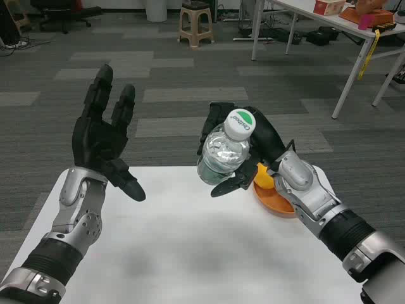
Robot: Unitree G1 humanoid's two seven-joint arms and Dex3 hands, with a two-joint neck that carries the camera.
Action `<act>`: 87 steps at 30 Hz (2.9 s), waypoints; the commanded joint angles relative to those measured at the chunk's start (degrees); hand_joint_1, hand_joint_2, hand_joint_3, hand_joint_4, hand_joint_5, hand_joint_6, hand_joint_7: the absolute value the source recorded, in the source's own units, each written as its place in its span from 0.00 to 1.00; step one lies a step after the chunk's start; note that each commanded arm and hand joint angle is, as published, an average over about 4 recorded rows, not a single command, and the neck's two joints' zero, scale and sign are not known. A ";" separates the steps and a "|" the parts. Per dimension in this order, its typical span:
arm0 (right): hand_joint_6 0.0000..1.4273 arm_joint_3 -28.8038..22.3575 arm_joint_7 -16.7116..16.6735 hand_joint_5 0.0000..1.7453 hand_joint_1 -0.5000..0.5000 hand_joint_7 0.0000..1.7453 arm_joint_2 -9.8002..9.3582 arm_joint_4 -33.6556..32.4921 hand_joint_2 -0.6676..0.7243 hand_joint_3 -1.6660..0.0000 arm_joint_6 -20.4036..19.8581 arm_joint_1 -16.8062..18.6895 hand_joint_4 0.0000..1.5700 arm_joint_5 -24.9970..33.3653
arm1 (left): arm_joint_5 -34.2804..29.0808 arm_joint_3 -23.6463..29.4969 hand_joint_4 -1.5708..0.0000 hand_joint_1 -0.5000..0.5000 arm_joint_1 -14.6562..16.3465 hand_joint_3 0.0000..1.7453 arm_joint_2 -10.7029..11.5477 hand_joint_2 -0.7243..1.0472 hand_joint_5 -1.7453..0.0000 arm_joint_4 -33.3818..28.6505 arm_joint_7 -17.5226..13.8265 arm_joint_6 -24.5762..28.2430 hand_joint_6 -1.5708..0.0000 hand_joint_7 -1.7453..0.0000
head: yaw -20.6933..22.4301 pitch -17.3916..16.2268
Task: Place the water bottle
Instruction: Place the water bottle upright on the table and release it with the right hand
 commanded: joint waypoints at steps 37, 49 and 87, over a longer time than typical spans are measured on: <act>0.86 5.96 -0.63 0.50 0.92 0.72 1.77 16.18 0.44 0.57 -0.36 -1.95 0.95 0.73 | 1.08 0.50 1.00 0.01 -0.27 0.04 -0.97 0.00 1.00 0.63 0.24 -0.56 1.00 1.00 | -0.38 -0.77; 0.89 10.35 -1.33 0.56 0.94 0.76 4.36 24.35 0.50 0.57 -0.45 -1.24 1.00 0.73 | 1.08 0.59 1.00 0.01 0.30 0.05 -0.97 0.00 1.00 -0.07 0.24 -0.56 1.00 1.00 | -0.90 -0.78; 0.96 16.64 -5.11 0.72 0.96 0.80 7.31 33.84 0.48 0.56 -0.71 -0.19 1.00 0.64 | 0.64 0.80 1.00 0.01 0.26 0.03 -1.23 0.00 1.00 0.98 0.06 -0.82 1.00 1.00 | -0.86 -1.44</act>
